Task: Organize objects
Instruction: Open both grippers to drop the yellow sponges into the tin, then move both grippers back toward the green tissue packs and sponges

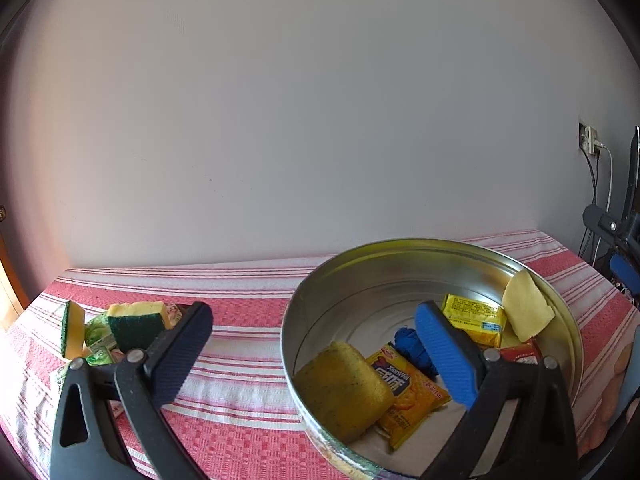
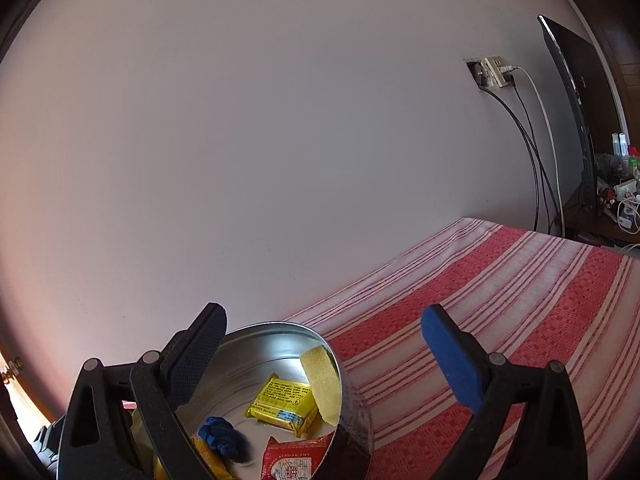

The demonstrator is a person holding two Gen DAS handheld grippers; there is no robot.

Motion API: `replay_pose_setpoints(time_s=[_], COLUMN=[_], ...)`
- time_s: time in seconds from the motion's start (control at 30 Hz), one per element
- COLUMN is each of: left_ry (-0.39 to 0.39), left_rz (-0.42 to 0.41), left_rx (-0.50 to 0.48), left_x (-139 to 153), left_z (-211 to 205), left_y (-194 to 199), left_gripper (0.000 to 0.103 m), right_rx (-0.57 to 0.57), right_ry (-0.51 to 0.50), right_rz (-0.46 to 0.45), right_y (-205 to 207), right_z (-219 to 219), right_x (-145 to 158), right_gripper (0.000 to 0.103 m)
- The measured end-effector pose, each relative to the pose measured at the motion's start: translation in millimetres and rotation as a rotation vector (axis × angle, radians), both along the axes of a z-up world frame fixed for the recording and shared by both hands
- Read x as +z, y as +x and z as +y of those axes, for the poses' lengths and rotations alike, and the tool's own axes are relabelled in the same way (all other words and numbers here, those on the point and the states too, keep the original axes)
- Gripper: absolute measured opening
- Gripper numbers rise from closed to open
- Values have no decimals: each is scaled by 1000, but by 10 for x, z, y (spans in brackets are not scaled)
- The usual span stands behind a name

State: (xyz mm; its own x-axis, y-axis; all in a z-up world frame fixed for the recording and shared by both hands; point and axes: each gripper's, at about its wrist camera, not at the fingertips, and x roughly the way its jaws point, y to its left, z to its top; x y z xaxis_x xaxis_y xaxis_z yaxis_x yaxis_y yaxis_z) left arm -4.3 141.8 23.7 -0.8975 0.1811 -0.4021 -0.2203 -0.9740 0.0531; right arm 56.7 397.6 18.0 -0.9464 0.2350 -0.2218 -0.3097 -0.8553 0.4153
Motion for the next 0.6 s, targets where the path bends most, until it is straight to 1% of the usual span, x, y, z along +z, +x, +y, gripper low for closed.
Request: replay_pose_setpoints(time_s=[0.07, 0.2, 0.3, 0.4, 0.47, 0.5, 0.6], left_ry=[-20, -27, -42, -49, -46, -49, -51], left_rz=[13, 19, 29, 16, 15, 13, -4], left_rx=[29, 59, 78, 84, 91, 93, 104], left_x=[-21, -49, -86, -112, -113, -158, -144], left_z=[-48, -161, -211, -294, -367, -396, -551], left_y=[5, 26, 44, 46, 66, 29, 21], left_gripper=[103, 103, 103, 103, 103, 103, 103], right_rx=[-20, -38, -35, -24, -20, -21, -20], right_ry=[34, 132, 187, 237, 254, 253, 223], right_rz=[12, 37, 27, 16, 12, 13, 12], right_y=[29, 42, 30, 19, 24, 33, 56], right_z=[-93, -308, -483, -634, -711, -743, -839], right_x=[20, 33, 13, 3, 2, 2, -8], right_gripper=[100, 100, 100, 100, 100, 100, 100])
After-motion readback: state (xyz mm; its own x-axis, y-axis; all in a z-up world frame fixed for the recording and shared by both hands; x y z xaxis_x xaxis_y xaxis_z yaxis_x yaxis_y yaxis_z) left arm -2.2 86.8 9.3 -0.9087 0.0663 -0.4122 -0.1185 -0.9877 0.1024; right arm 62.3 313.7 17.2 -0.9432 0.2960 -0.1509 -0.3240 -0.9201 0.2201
